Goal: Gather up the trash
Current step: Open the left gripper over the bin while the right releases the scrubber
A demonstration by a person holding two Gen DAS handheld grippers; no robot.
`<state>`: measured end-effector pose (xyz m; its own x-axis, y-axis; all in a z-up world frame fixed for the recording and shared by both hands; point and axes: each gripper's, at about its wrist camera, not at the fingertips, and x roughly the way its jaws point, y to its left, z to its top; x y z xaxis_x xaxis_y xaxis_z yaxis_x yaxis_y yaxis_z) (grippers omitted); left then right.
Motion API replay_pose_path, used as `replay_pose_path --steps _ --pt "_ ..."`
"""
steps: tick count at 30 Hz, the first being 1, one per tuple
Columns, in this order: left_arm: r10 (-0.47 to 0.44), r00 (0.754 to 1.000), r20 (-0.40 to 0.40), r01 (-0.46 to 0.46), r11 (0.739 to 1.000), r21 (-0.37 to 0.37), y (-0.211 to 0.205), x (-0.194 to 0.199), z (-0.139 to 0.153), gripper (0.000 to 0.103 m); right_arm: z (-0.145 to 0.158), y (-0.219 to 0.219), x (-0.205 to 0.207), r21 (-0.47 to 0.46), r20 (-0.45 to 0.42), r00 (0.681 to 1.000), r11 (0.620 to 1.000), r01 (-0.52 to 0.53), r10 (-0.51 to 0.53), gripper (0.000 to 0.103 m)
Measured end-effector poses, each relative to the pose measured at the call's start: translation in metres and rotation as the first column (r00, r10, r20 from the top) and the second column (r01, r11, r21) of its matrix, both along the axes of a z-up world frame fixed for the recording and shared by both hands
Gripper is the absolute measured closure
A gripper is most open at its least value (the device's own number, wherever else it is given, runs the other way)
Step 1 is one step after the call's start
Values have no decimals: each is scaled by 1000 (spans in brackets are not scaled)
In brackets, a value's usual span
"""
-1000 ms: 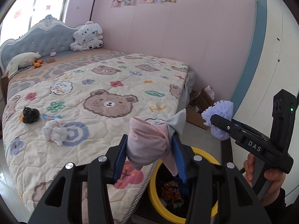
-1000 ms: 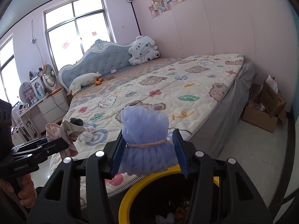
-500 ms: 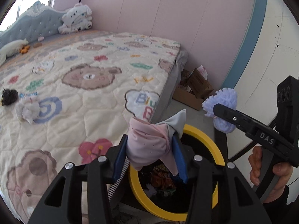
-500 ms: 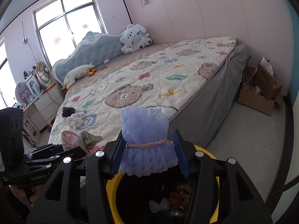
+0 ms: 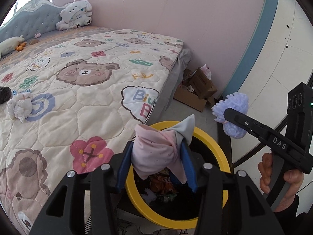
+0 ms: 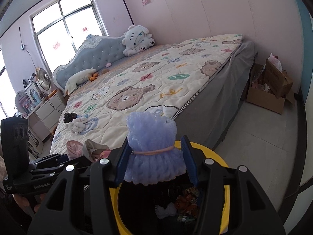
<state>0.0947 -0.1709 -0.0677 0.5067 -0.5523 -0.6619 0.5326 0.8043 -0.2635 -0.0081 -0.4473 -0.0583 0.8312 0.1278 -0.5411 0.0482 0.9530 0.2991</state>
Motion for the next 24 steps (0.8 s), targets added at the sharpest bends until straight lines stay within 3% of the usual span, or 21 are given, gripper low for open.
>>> replay_pose_path --steps 5,13,24 --pt "3 1000 1 -3 1000 -2 1 -2 0 52 -3 -5 0 21 -5 1000 1000 13 -13 48" --pt "18 1000 1 -18 999 -36 7 0 5 32 -8 -19 2 48 -23 997 996 71 -70 36" --pt "101 995 26 -100 993 -56 31 14 16 25 8 -18 -2 69 91 994 996 62 -68 34"
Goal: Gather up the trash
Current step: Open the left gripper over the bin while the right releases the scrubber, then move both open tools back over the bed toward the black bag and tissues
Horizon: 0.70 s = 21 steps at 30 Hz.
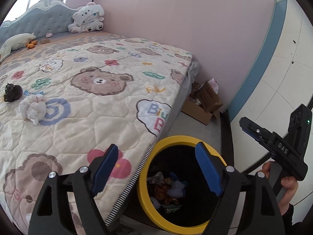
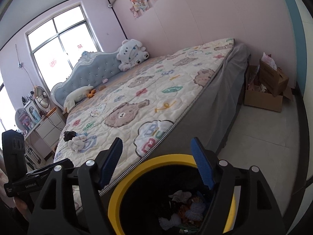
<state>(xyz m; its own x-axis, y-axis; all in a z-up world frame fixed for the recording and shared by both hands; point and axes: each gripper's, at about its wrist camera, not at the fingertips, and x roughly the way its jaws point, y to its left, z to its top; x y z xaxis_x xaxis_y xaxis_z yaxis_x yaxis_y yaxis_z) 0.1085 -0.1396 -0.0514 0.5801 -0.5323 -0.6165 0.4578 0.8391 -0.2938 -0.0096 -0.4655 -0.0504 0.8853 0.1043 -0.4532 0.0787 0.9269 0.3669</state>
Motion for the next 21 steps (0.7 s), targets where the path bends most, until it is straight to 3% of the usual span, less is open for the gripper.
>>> replay_pose_path --steps 7,21 --pt "92 995 32 -92 996 -2 36 15 11 23 10 33 24 -38 26 997 996 -78 79 34" --pt "288 956 48 -288 958 -12 128 47 22 22 15 119 95 -98 -16 970 965 -245 244 34"
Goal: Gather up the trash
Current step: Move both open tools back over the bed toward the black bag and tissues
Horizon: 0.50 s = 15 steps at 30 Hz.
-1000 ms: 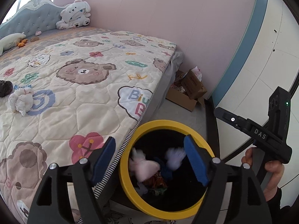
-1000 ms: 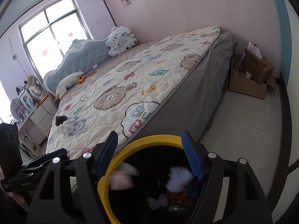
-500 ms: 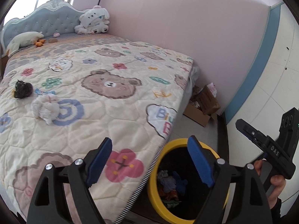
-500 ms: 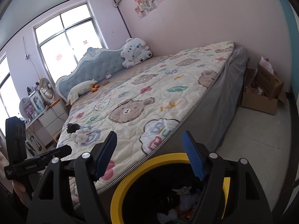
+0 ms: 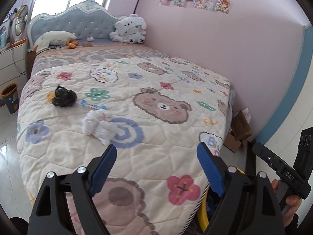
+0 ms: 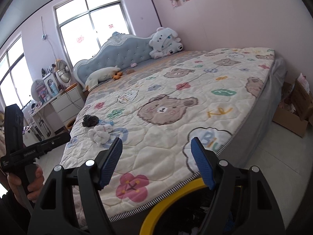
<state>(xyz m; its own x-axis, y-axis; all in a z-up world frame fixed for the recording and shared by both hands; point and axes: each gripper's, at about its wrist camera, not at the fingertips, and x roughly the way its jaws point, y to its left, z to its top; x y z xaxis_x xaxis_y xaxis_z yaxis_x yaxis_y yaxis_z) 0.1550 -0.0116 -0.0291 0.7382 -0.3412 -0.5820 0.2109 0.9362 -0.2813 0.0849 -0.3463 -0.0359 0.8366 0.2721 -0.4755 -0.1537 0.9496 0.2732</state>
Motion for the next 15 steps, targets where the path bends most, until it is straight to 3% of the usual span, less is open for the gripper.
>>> replay_pose_path --steps 15 --pt "200 980 3 -200 979 50 96 44 -6 22 -18 102 75 -64 -59 982 981 -185 182 34"
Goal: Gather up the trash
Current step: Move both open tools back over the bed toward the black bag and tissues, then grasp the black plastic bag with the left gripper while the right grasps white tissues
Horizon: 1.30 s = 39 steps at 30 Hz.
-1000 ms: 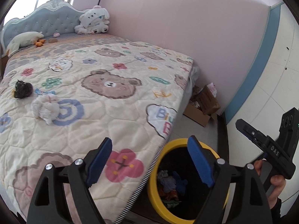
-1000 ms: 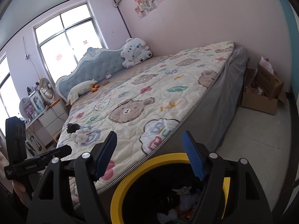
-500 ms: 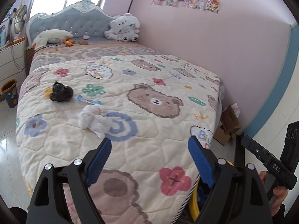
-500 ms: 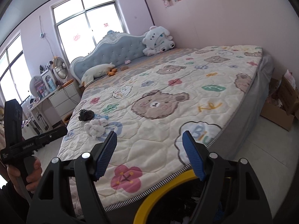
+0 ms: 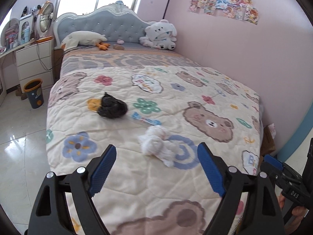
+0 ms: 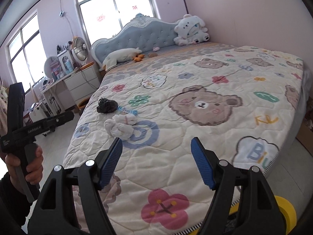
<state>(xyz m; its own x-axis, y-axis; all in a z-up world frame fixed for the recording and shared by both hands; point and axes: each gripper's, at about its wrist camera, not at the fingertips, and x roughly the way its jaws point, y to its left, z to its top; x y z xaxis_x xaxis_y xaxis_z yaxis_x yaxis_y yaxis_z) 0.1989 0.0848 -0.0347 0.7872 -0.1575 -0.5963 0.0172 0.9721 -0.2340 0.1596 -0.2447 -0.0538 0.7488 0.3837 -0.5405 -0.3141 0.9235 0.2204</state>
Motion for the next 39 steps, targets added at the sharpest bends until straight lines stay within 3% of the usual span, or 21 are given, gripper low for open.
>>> replay_pose_path --steps 8,20,28,39 --pt "91 995 -26 -91 996 11 51 38 -11 21 -20 58 41 -15 -45 995 996 -92 91 34" --pt "127 989 -69 -126 992 26 85 110 -33 21 -54 130 93 -60 -117 976 980 -191 183 34" --pt "130 988 -86 -122 988 97 89 155 -49 21 -70 149 119 -76 -162 969 977 -200 186 34" --pt "109 987 -121 -93 987 132 74 204 -75 21 -89 162 135 -78 -217 957 973 -215 194 39"
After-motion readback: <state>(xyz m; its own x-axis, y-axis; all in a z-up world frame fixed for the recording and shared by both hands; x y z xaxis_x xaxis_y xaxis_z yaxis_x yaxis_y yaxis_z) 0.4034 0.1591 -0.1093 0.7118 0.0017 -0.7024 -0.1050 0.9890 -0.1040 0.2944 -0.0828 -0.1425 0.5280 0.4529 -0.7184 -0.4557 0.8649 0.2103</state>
